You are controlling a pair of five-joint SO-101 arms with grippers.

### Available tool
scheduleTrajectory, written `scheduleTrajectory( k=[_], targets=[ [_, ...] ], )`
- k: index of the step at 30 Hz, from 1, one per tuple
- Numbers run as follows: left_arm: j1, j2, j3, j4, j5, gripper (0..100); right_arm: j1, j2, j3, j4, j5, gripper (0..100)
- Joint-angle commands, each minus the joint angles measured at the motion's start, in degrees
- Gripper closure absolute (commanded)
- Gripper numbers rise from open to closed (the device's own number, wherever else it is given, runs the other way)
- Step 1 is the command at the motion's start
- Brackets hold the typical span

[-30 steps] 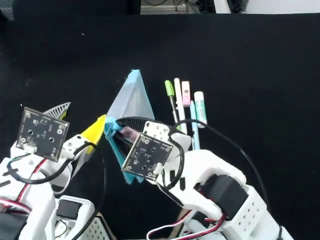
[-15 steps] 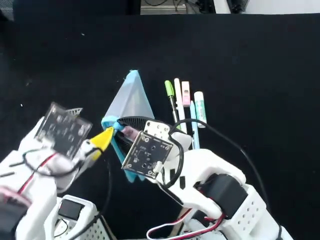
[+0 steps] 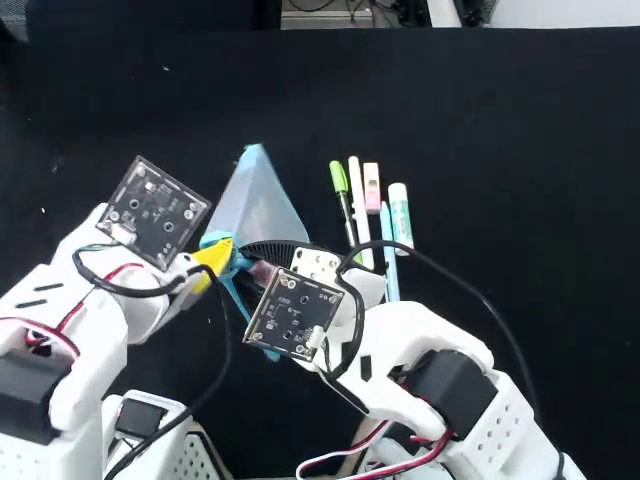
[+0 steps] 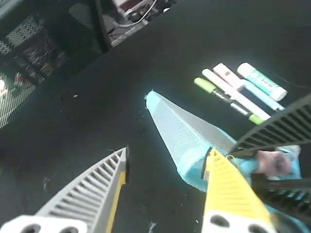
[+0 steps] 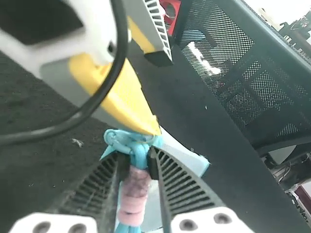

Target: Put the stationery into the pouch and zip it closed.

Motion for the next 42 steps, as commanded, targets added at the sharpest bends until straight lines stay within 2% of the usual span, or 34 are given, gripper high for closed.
scheduleTrajectory(
  k=[1,9,17,22,28,32,34,37,38,40,42],
  targets=[
    [-4.0,1.23,0.57,-0.79,-0.7,74,2.29,-0.92,-2.86,0.09,-0.26,98.8],
    [-6.11,1.23,1.98,0.35,-2.99,74,6.51,-0.57,-4.62,-0.26,-0.44,98.8],
    [-6.11,2.81,2.07,0.26,0.18,74,6.59,-0.48,-4.7,-0.35,-0.26,98.8],
    [-6.11,10.2,-2.68,0.44,2.02,74,6.59,-0.48,-4.35,0.09,-0.26,98.8],
    [-5.58,21.63,-10.15,6.15,2.55,74,6.68,-0.48,-4.44,0.18,-0.26,98.8],
    [-5.93,23.82,-15.25,11.34,2.55,75,10.9,-0.75,-4.88,-0.97,-0.53,98.8],
    [-5.67,23.74,-16.57,13.54,2.55,79,14.33,-0.48,-5.23,-2.29,-0.7,98.8],
    [-5.85,23.82,-16.57,14.15,5.71,96,18.11,-0.48,-5.32,-5.45,-4.48,98.8],
    [-5.93,24.35,-16.4,14.15,7.82,98,18.99,-0.48,-5.41,-6.51,-5.89,98.8],
    [-5.93,24.44,-15.34,14.07,10.81,95,19.78,-0.4,-5.41,-8.18,-7.65,98.8],
    [-5.58,24.44,-15.08,13.98,13.45,98,19.96,-0.4,-5.41,-9.49,-8.35,98.8]
  ],
)
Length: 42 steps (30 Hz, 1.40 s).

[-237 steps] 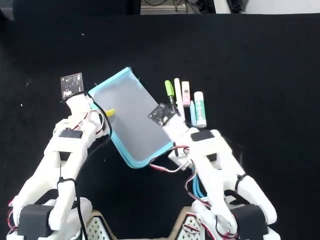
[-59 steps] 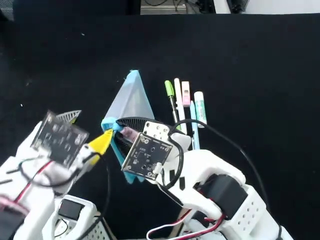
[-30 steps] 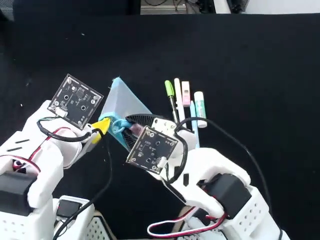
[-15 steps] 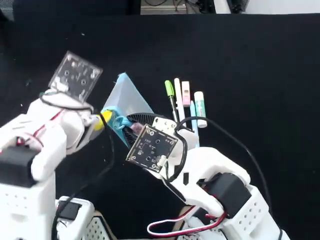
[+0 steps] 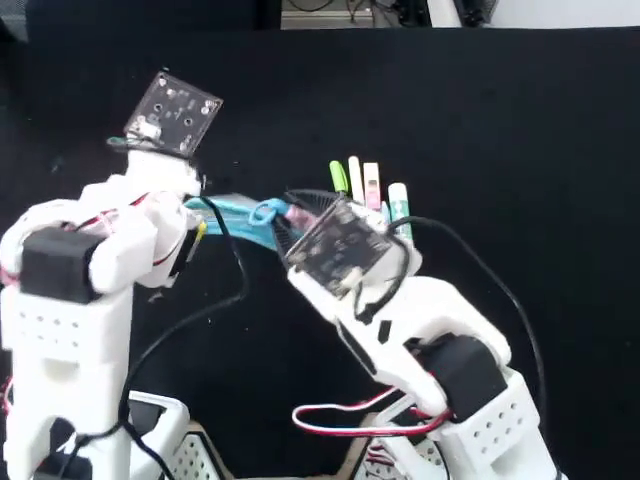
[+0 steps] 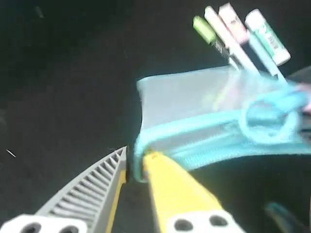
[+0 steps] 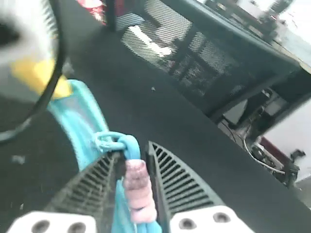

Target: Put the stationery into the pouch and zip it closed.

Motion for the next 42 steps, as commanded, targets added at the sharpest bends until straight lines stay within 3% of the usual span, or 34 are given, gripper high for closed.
scheduleTrajectory(
  k=[1,10,14,23,29,42],
  targets=[
    [-0.92,0.62,-0.48,0.97,6.95,97,4.13,-0.66,-4.62,-4.31,-1.76,98.8],
    [-5.49,0.53,-6.73,1.14,15.82,97,5.8,-0.57,-8.57,-5.54,-1.85,98.8],
    [-9.54,0.53,-9.36,1.23,15.74,97,7.82,2.86,-9.54,-5.27,-1.76,98.8],
    [-10.33,0.88,-9.1,1.23,15.65,96,8.53,13.67,-10.51,-5.19,-1.76,98.8],
    [-10.33,8.7,-8.92,1.14,15.65,79,8.35,17.27,-14.55,-2.46,-1.76,98.8],
    [-10.42,15.65,-14.9,1.14,16.0,84,8.62,17.89,-16.13,1.85,-1.41,98.8]
  ],
)
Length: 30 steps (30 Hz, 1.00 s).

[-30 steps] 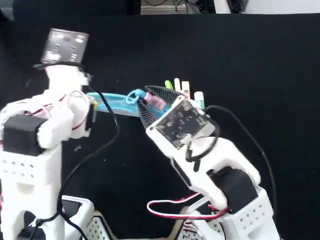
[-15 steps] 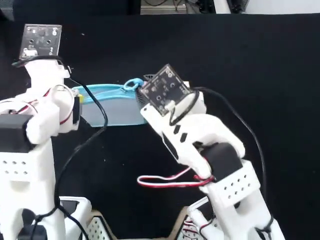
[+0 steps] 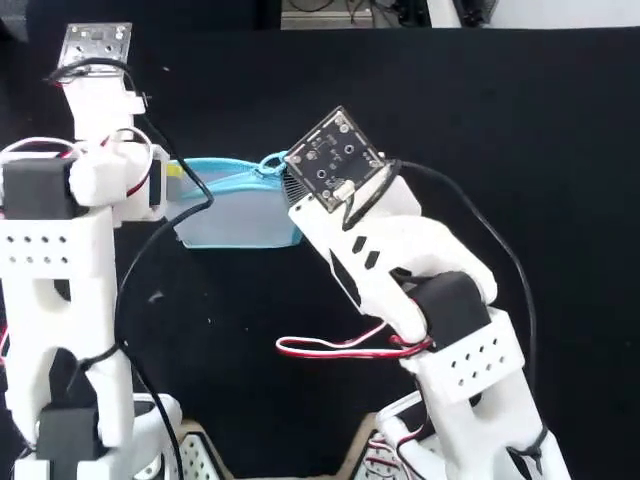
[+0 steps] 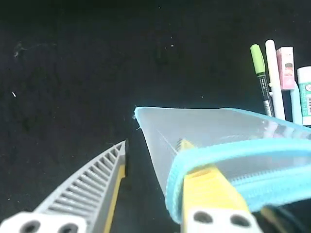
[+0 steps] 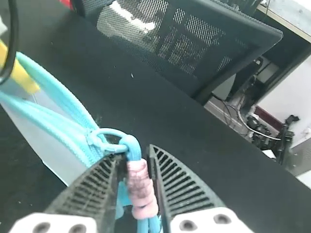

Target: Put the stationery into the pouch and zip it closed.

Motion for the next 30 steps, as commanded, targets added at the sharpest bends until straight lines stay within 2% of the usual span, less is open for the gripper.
scheduleTrajectory(
  k=[1,3,5,9,16,25,30],
  targets=[
    [-0.66,0.09,-1.1,0.53,0.7,88,2.55,-0.31,-3.21,0.26,-0.35,98.8],
    [-0.66,0.09,0.57,0.53,0.79,98,3.34,-0.31,-3.21,0.26,-0.35,98.8],
    [-0.66,0.0,3.38,0.53,0.88,95,5.01,-0.4,-3.56,0.26,-0.53,98.8],
    [-0.4,0.0,7.43,0.44,4.57,97,8.7,-2.15,-3.21,1.32,-0.62,98.8],
    [-0.13,-2.81,6.81,-0.09,6.68,97,9.32,-5.49,-2.86,4.75,-0.26,98.8],
    [-0.13,-12.4,22.9,-11.16,6.59,97,9.05,-2.42,-2.86,3.69,-0.26,98.8],
    [-0.13,-15.21,25.8,-12.92,6.77,97,9.14,-1.36,-2.77,3.6,-0.26,98.8]
  ],
)
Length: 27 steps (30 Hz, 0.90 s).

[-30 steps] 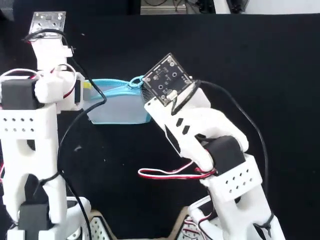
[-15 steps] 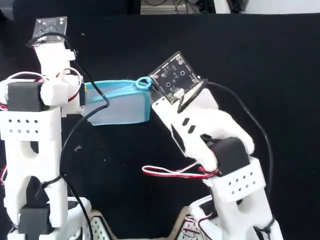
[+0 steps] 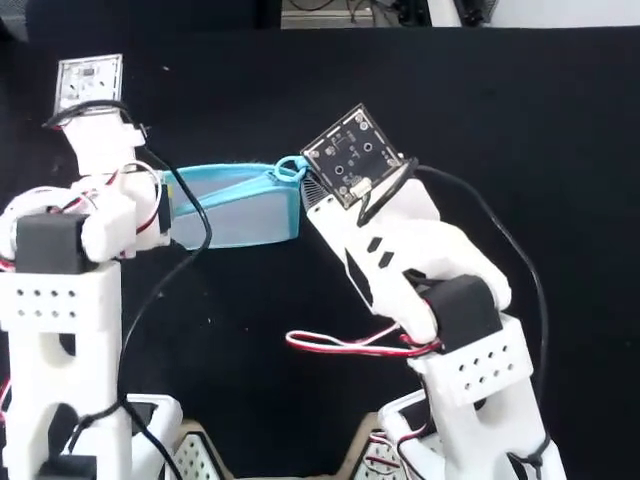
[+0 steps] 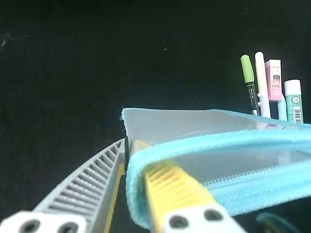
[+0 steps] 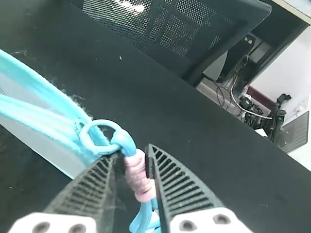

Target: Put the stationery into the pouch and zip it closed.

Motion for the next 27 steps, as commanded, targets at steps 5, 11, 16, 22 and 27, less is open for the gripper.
scheduleTrajectory(
  k=[5,11,16,22,27],
  targets=[
    [-0.75,-4.22,3.47,-1.23,-1.67,97,4.13,-0.13,-3.65,2.9,-0.26,98.8],
    [-0.75,-5.1,5.49,-1.32,-2.37,97,4.4,0.22,-3.82,4.31,-0.26,98.8],
    [-0.57,-4.92,8.57,-4.48,-2.29,97,4.4,-0.04,-3.91,5.54,-0.26,98.8],
    [-0.84,-4.92,12.0,-6.42,-2.11,97,6.33,-0.04,-3.82,6.07,2.02,98.8],
    [-0.48,-4.92,12.35,-6.15,-2.11,97,7.3,-0.04,-3.74,6.77,3.34,98.8]
  ],
)
